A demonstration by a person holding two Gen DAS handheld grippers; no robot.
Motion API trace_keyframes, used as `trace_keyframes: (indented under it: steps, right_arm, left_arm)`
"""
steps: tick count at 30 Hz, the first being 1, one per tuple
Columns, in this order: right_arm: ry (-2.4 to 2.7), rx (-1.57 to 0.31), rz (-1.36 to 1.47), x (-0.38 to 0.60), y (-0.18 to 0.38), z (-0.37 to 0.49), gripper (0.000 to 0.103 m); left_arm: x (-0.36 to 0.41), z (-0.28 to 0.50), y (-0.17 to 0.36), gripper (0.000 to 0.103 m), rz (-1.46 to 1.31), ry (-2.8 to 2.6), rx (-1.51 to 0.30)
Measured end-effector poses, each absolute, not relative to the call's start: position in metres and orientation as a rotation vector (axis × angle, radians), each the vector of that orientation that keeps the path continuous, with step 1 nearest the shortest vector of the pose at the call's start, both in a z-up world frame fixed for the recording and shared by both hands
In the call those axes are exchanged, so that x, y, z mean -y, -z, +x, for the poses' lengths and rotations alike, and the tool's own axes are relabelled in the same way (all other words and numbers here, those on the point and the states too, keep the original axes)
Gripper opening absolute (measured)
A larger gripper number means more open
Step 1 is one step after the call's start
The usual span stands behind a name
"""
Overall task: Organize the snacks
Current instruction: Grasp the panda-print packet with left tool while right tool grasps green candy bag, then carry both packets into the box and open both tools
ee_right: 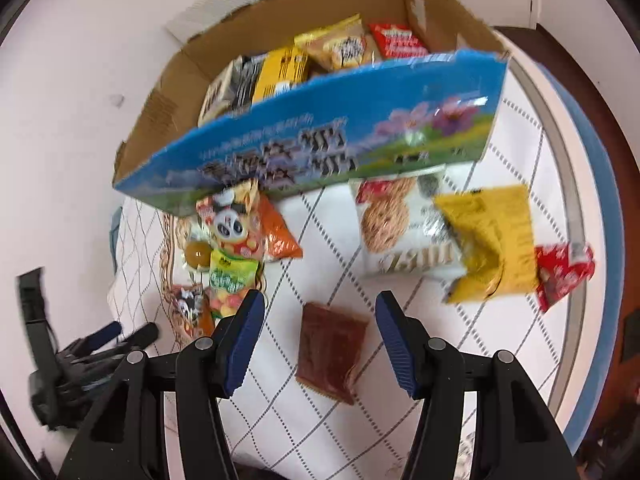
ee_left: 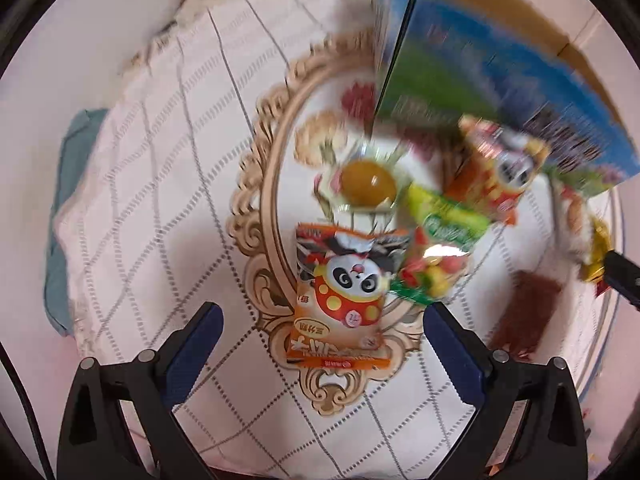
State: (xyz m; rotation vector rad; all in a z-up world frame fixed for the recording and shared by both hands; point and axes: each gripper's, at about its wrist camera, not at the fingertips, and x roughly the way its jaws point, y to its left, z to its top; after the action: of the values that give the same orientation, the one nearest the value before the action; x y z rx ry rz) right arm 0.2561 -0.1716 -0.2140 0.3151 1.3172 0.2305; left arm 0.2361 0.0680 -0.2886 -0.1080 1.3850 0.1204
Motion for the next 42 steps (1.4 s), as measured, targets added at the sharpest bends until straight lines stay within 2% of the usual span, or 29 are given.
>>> trace_keyframes:
  steps: [2, 3, 4, 5, 6, 12, 18, 20, 24, 28, 37, 42]
  right_arm:
    - [-0.236, -1.333, 0.302, 0.158, 0.216, 0.259, 0.061]
    - [-0.241, -1.337, 0.300, 0.149, 0.218, 0.260, 0.061]
    - [-0.247, -1.345, 0.292, 0.139, 0.220, 0.262, 0.061]
    - [-0.256, -1.359, 0.290, 0.131, 0.222, 0.264, 0.061]
    - [-0.267, -1.372, 0.293, 0.122, 0.224, 0.266, 0.062]
    - [-0.292, -1.446, 0.285, 0.062, 0.253, 0.281, 0.062]
    - [-0.196, -1.496, 0.219, 0.014, 0.300, 0.298, 0.063]
    - [-0.200, -1.497, 0.143, 0.003, 0.311, 0.299, 0.057]
    - [-0.282, -1.487, -0.009, -0.004, 0.313, 0.285, 0.053]
    - [-0.376, -1.565, -0.167, 0.003, 0.317, 0.250, 0.053]
    - [-0.325, -1.571, -0.100, 0.023, 0.330, 0.229, 0.054]
    - [-0.321, -1.542, -0.105, 0.023, 0.327, 0.226, 0.053]
  left_arm:
    - [-0.068, 0.245, 0.314, 0.102, -0.128, -0.069, -1.453]
    - [-0.069, 0.248, 0.325, 0.094, -0.148, -0.048, -1.480]
    - [-0.071, 0.249, 0.333, 0.069, -0.164, -0.050, -1.495]
    - [-0.075, 0.248, 0.339, 0.058, -0.193, -0.038, -1.510]
    - [-0.079, 0.247, 0.343, 0.054, -0.232, -0.033, -1.523]
    - [-0.124, 0.226, 0.341, 0.054, -0.354, -0.118, -1.486]
    - [-0.137, 0.222, 0.352, 0.054, -0.396, -0.136, -1.499]
    - [-0.133, 0.224, 0.353, 0.054, -0.373, -0.141, -1.497]
    - [-0.120, 0.224, 0.350, 0.054, -0.336, -0.123, -1.494]
    - [-0.101, 0.213, 0.353, 0.054, -0.308, -0.079, -1.522]
    - [-0.069, 0.214, 0.372, 0.057, -0.220, -0.087, -1.543]
    - [-0.081, 0.208, 0.361, 0.052, -0.233, -0.083, -1.526]
